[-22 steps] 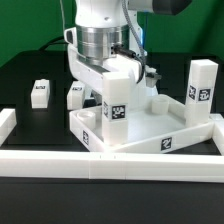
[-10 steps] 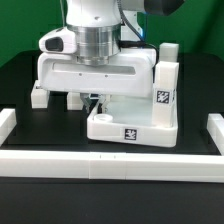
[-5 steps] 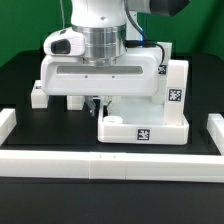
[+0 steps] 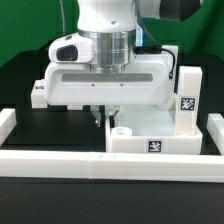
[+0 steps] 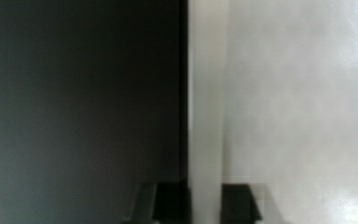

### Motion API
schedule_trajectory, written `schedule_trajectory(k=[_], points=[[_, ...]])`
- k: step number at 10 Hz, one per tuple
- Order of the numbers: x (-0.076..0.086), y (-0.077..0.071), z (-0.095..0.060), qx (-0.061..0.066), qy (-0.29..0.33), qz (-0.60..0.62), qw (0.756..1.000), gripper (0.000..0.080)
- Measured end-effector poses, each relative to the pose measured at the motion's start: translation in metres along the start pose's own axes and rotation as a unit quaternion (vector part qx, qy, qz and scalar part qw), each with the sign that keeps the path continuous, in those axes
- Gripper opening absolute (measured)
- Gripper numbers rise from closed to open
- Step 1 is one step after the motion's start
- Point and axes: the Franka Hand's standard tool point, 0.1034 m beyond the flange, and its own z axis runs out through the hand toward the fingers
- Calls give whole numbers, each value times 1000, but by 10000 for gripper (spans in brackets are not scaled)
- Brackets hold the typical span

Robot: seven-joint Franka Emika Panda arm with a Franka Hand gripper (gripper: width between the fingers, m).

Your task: Assemble desk

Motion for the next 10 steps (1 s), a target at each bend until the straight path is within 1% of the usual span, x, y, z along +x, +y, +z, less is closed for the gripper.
schedule_trajectory(k=[2,3,4,5,7,8,9,10], points=[[0,1,0,-1,0,-15,1000,63],[0,3,0,-6,-2,-77,997,63],[0,4,0,-8,-2,-84,996,63],[5,2,-1,-15,-2,-127,992,63],[22,-6,-1,-26,2,-207,978,64],[27,-8,-2,-26,3,-231,973,64],[29,-7,-2,-29,3,-274,961,64],[29,-6,-2,-30,1,-296,955,64]])
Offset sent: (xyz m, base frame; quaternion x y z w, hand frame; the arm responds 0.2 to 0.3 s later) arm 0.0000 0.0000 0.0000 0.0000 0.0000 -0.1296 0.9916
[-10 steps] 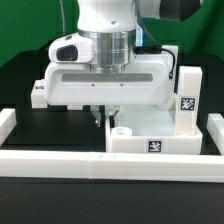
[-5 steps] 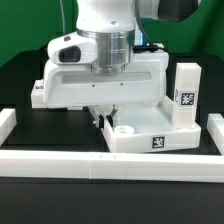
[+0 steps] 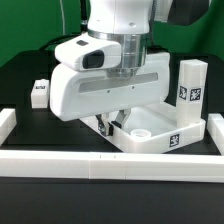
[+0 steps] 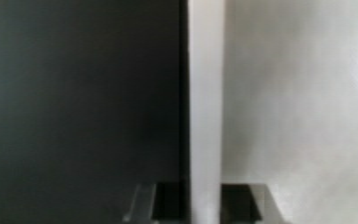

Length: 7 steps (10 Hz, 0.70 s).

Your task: Assemble desk

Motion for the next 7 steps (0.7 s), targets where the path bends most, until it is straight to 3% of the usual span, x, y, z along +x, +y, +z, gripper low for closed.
schedule_trajectory(k=[4,7], points=[[-1,4,-1,-7,-8,-97,995,64],[27,1,-2,-21,-8,-232,972,64]])
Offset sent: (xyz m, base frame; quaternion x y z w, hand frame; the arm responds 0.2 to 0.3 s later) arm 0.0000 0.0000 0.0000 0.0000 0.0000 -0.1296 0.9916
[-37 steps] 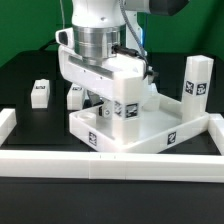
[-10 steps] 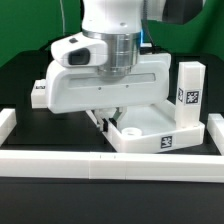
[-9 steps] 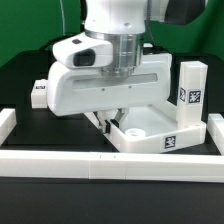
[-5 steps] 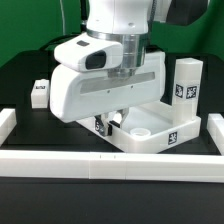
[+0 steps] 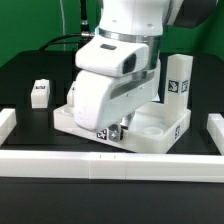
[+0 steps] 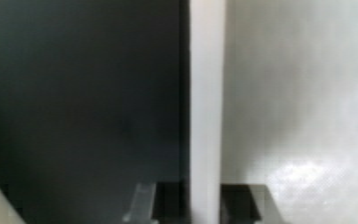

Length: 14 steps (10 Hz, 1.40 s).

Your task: Assemble desk

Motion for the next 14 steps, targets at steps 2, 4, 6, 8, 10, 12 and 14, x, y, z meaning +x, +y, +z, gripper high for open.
schedule_trajectory(k=[2,4,6,8,10,12,14], points=[[2,4,-1,-5,-5,-90,996,64],[-2,6,0,-7,-13,-139,990,64],[-5,7,0,-9,-23,-193,981,64],[21,6,-4,0,-31,-234,972,63],[49,8,-7,3,-27,-251,968,62],[49,9,-6,3,-26,-247,969,62],[49,9,-6,4,-27,-244,969,62]])
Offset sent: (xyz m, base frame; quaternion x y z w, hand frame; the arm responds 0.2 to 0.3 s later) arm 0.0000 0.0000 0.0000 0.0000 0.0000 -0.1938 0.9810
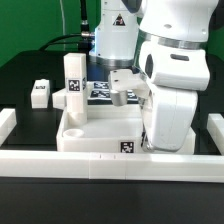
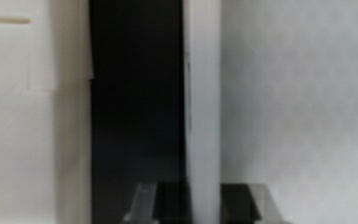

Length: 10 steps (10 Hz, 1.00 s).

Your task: Assemble desk

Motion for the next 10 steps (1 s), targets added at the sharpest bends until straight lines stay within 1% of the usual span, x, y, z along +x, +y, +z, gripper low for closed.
schedule_trajectory(k=[1,2,3,5,6,8,9,10], points=[[4,0,-1,5,-1,15,1000,62],[13,6,-3,8,1,28,1000,62],[20,11,-4,3,4,32,999,62],[32,12,-6,1,8,45,999,62],[35,15,-7,-1,9,45,999,62],[39,19,-8,1,10,52,999,62],[38,20,-9,1,9,52,999,62],[36,17,-9,12,6,52,999,145]])
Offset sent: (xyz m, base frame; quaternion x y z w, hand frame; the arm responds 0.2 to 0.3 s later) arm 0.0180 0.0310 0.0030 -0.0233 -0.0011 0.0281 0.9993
